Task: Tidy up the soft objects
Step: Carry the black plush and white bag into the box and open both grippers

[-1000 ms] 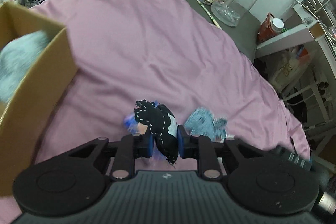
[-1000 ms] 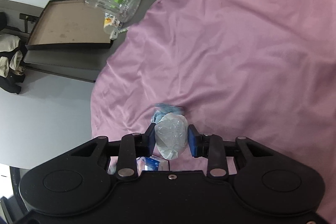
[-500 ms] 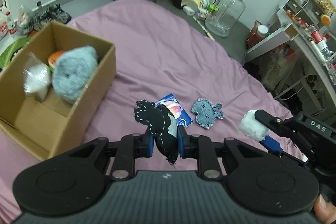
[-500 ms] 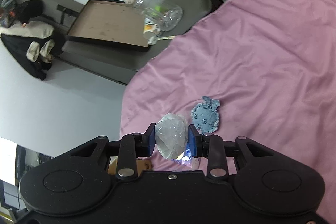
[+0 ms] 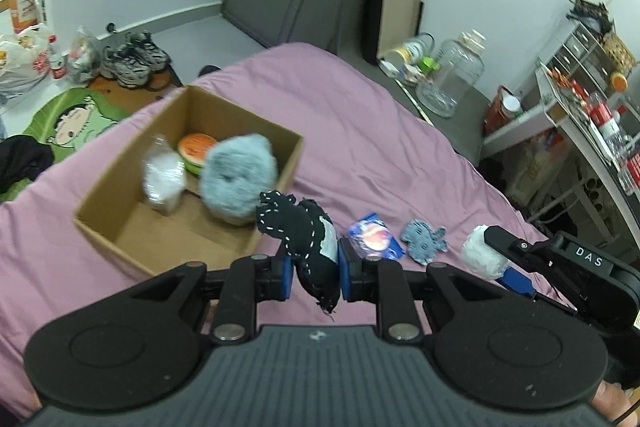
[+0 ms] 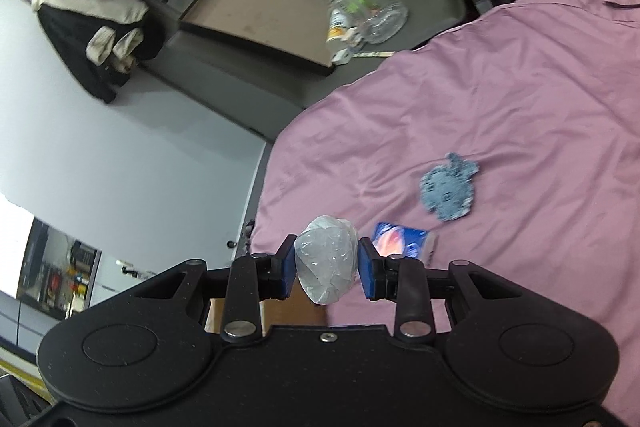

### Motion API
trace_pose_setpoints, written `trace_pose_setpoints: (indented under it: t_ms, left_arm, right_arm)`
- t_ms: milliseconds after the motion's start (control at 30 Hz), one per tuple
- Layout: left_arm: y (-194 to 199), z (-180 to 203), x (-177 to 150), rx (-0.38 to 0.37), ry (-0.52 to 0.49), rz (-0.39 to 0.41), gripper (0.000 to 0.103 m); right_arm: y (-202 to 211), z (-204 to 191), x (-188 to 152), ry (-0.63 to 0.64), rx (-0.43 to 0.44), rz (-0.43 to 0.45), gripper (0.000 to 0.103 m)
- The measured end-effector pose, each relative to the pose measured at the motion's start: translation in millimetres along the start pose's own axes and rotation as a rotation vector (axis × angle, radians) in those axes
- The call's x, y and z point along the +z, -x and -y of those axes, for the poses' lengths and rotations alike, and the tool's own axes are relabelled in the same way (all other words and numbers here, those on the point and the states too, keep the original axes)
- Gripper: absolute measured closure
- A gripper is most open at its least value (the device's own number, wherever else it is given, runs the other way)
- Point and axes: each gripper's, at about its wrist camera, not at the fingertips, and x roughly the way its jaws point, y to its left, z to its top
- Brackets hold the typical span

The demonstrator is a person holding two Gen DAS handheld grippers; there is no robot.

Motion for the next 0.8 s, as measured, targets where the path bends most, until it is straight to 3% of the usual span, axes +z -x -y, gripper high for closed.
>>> trace_pose_setpoints:
  t_ms: [400, 600, 800]
  left_arm:
    - [23, -43, 21, 0.015, 0.027, 0.040, 0.082]
    - [22, -64, 31, 0.024, 0.044, 0.046, 0.082]
    - [16, -93, 42, 0.036, 0.071, 0.042, 0.082]
  right_arm:
    - [-4, -47, -24, 0.105, 0.042, -0.020, 0.072]
    - [-12, -73, -38, 0.185, 0.114, -0.027, 0.071]
    - [-31, -86, -48, 0.222, 0.122, -0.061, 0.071]
